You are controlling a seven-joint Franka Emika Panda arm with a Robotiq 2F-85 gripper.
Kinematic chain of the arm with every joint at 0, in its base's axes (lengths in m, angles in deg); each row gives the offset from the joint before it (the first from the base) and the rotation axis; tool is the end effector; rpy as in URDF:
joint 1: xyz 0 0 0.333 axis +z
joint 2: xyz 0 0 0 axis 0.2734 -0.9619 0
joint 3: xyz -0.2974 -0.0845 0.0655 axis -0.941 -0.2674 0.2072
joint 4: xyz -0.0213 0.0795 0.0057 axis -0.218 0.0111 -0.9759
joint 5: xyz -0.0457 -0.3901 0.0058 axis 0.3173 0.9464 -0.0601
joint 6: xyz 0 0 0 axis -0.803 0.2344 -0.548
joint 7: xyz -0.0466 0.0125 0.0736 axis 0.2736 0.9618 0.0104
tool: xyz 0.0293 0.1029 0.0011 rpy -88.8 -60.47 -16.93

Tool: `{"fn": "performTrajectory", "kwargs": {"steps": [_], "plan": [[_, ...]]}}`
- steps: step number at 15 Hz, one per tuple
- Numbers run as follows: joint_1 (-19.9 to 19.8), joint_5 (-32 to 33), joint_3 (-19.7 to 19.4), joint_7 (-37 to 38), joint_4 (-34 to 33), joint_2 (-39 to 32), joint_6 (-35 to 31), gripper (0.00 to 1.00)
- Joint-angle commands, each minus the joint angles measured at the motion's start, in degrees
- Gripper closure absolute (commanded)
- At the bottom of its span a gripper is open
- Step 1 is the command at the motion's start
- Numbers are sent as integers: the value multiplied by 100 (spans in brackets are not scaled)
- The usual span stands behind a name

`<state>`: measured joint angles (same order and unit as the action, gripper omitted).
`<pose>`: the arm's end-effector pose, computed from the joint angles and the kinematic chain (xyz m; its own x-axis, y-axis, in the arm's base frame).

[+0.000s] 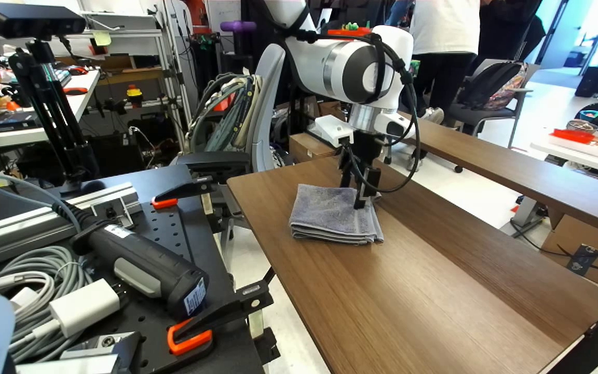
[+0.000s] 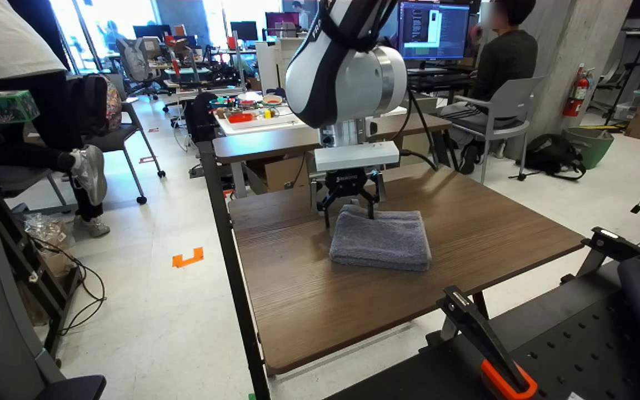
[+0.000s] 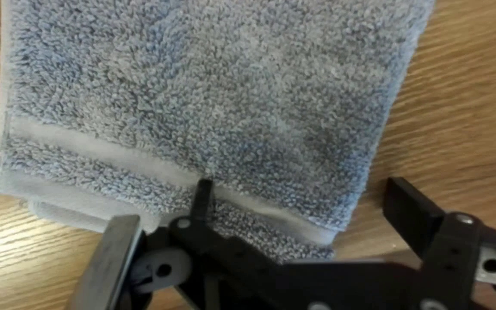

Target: Slide the grey towel to the left and to the right.

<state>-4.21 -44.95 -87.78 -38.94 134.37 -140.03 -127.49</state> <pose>0.6855 0.1228 0.0452 0.9642 -0.2348 -0.1234 -0.2261 -0.9708 0.0805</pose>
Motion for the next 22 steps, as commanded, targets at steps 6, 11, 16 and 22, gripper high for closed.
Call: {"fn": "performTrajectory", "kwargs": {"steps": [6, 11, 16, 22], "plan": [[159, -116, -13, 297, -1081, -561, 238, 0], [153, -94, -45, 371, -1047, -405, 84, 0], [160, -26, -91, 278, 143, 593, -267, 0], [55, 128, -204, 14, 654, 969, 33, 0]]}}
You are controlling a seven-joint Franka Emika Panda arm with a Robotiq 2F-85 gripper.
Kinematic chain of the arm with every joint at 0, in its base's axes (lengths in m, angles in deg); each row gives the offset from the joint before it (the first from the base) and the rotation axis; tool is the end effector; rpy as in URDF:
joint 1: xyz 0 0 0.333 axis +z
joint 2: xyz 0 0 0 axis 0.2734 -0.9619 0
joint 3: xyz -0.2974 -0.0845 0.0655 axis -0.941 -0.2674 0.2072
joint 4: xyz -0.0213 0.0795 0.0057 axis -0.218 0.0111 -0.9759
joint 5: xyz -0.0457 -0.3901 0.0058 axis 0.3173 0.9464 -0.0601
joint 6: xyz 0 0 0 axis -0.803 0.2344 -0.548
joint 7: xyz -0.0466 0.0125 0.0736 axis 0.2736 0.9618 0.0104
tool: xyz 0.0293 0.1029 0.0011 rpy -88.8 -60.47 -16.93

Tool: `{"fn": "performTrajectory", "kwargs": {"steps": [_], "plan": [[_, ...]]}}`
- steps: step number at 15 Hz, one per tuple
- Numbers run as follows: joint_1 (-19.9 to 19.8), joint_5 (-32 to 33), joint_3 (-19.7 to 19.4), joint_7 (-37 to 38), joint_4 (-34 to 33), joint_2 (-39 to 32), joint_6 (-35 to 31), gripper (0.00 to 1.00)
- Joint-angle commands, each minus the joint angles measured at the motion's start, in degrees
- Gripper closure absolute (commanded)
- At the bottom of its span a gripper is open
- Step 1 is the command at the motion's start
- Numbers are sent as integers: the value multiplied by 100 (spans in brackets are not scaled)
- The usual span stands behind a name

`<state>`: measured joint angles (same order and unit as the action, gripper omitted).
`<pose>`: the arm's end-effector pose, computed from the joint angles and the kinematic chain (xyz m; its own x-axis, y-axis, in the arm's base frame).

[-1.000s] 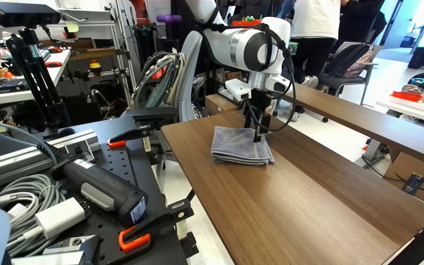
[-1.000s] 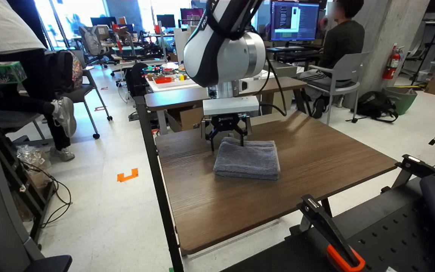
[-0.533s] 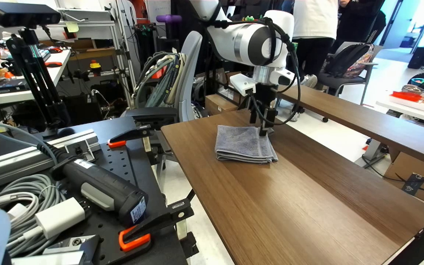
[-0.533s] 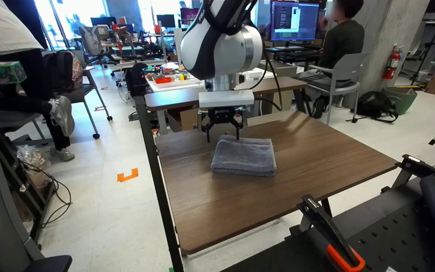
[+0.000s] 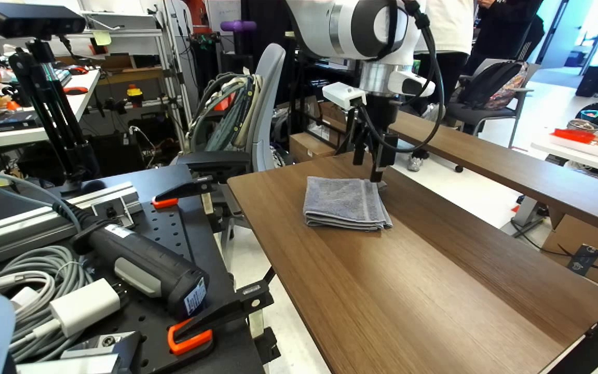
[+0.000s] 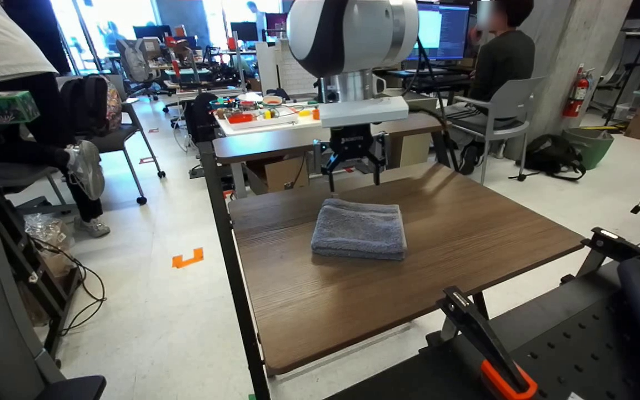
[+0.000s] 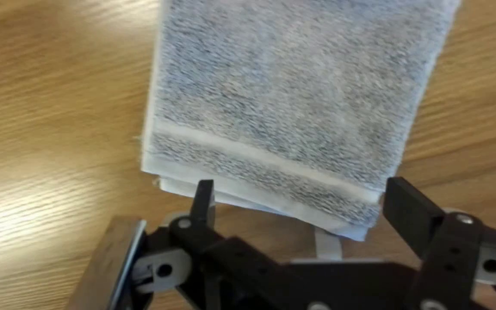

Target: Slide the grey towel to the left and to the right.

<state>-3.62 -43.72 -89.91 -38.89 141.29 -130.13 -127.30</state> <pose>0.6887 0.1071 0.1195 0.9694 -0.2375 -0.0624 -0.2308 -0.9681 0.0979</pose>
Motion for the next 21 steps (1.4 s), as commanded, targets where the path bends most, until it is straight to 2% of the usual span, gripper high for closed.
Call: {"fn": "performTrajectory", "kwargs": {"steps": [1, 4, 10, 21], "plan": [[-45, 35, -20, -74, 224, 136, 20, 0], [-99, 53, -32, -170, 582, 362, 19, 0], [-87, 57, -29, -169, 615, 381, 19, 0], [80, 347, -64, -259, 346, -509, -358, 0]]}}
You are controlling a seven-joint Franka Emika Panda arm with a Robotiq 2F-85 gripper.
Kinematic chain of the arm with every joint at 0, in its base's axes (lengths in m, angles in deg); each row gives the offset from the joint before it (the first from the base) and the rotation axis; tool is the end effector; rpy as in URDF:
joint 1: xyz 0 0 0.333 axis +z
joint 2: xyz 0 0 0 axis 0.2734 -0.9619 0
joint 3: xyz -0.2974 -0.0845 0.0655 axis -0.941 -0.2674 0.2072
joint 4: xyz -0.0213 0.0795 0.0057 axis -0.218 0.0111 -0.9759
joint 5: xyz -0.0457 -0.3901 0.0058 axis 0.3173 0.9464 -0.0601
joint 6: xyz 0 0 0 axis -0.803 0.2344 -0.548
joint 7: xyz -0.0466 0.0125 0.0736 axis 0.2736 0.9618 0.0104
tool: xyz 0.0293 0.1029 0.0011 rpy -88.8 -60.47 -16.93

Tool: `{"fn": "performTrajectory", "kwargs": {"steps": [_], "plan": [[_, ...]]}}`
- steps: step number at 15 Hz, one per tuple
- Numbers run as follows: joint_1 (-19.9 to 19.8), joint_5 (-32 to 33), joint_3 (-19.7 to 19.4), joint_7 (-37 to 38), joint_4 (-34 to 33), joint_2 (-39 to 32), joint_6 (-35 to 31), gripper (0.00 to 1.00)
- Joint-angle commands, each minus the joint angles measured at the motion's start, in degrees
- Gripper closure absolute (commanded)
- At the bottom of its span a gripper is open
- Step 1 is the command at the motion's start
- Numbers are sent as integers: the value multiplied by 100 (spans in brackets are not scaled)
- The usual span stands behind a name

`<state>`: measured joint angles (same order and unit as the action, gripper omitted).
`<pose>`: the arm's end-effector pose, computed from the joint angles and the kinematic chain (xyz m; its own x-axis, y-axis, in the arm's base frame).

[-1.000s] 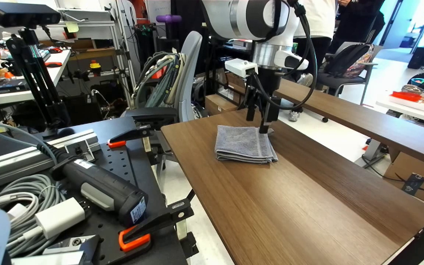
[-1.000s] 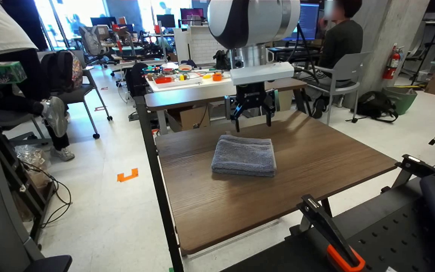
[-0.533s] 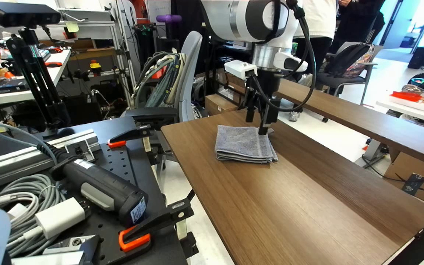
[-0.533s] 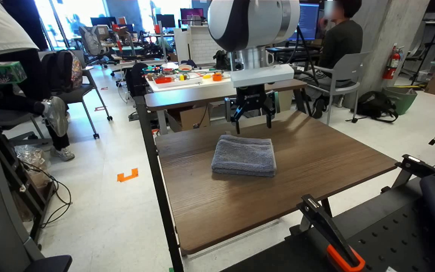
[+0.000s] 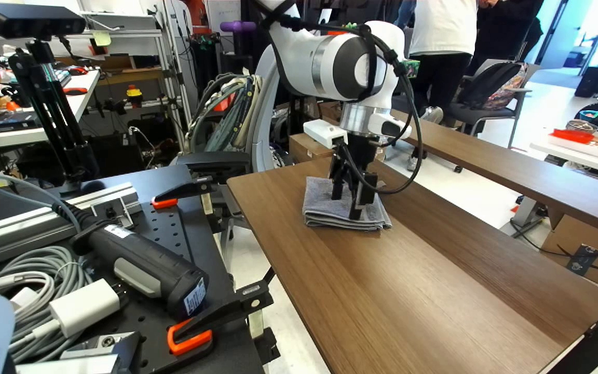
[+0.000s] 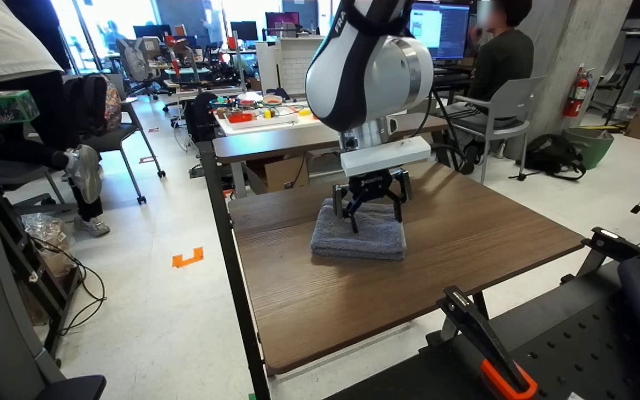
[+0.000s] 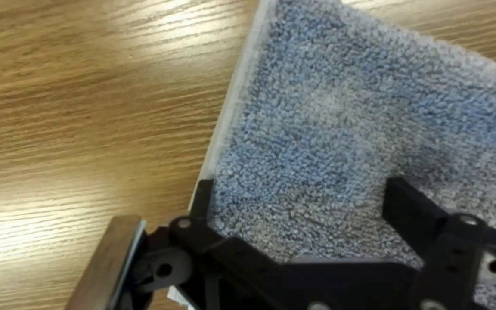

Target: Slide the grey towel to the left and to the right.

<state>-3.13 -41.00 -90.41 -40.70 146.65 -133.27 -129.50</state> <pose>0.6463 0.0970 0.0508 0.9721 -0.1756 -0.1557 -0.1490 -0.9743 0.1690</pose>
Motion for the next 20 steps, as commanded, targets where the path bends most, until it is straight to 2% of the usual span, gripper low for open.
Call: {"fn": "performTrajectory", "kwargs": {"steps": [1, 6, 9, 13, 20], "plan": [[33, 81, -28, -76, -204, -223, -174, 0], [-137, 34, -130, -52, -468, -413, -73, 0], [-388, -68, -243, 0, -787, -679, -61, 0], [-1039, -455, -288, -12, -1332, -985, 230, 0], [-2216, -1392, -109, -39, -2049, -956, 615, 0]]}}
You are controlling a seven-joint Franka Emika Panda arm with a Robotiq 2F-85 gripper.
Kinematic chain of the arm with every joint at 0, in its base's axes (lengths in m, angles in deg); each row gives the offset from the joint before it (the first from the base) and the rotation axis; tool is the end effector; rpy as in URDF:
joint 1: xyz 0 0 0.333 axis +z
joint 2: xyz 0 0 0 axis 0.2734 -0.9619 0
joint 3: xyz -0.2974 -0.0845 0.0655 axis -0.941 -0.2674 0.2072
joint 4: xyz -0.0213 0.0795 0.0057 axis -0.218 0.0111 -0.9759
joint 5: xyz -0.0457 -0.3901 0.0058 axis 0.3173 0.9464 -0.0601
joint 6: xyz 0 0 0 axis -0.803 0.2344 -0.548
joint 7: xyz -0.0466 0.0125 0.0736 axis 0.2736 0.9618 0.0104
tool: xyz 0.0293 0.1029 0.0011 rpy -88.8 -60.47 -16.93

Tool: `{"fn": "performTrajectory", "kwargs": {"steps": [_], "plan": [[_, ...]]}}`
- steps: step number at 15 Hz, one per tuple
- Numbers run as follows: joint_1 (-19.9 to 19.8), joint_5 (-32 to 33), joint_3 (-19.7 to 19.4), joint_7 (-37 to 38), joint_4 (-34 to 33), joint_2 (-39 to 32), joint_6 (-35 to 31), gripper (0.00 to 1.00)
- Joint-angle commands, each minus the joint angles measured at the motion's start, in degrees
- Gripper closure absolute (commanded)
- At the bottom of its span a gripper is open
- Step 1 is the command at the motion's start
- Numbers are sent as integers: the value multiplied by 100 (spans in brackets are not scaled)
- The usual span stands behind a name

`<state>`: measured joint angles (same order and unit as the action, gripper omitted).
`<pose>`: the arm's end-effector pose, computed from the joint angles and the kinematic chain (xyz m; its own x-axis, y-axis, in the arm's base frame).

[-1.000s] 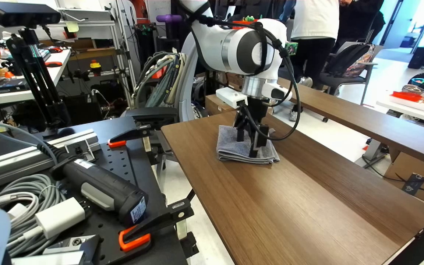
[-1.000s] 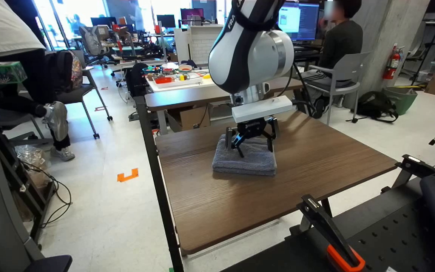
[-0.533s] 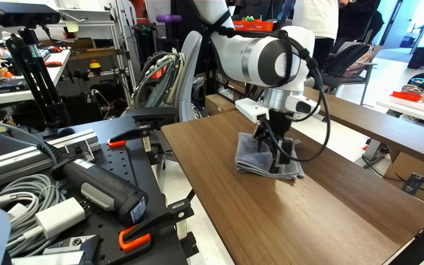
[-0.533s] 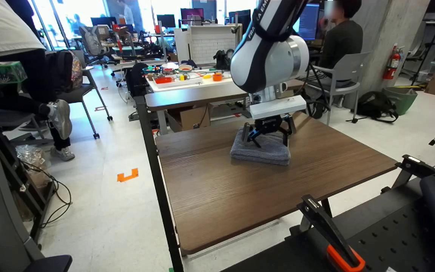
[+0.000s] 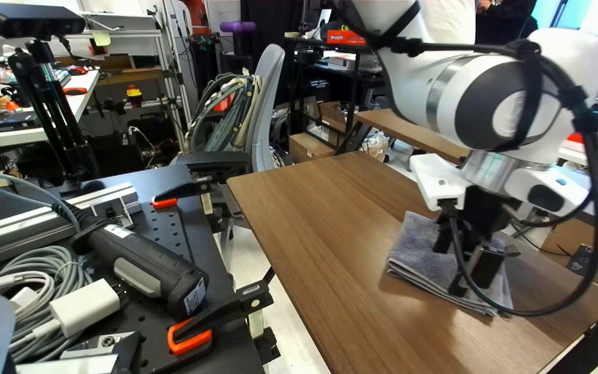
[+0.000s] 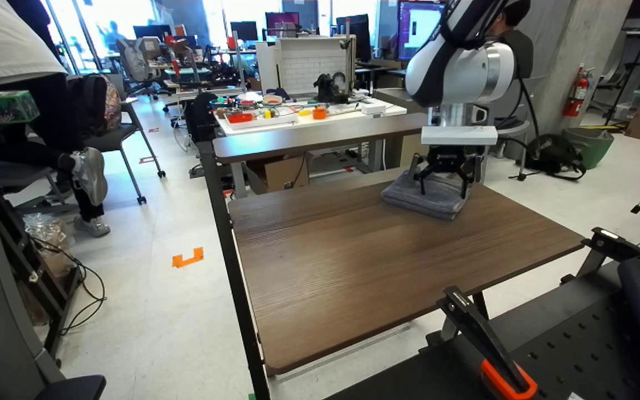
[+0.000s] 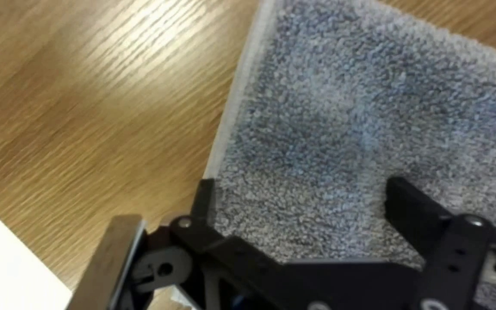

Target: Slide the grey towel to the left and to the right.

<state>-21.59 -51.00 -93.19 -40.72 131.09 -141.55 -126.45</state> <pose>0.6948 -0.1393 0.0508 0.8029 -0.5876 -0.1002 -0.5819 -0.8091 0.0821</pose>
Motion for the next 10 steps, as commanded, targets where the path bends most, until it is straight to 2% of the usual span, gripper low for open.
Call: {"fn": "performTrajectory", "kwargs": {"steps": [1, 4, 6, 8, 9, 10], "plan": [[-419, -450, 154, 10, -500, -70, 428, 0], [-422, -446, 122, 0, -500, 19, 658, 0], [-303, -347, 133, -151, -175, 244, 540, 0], [-142, -248, 183, -451, 446, 618, 254, 0], [-261, -335, 118, -228, -263, 110, 441, 0], [-190, -326, 134, -287, -115, 207, 429, 0]]}}
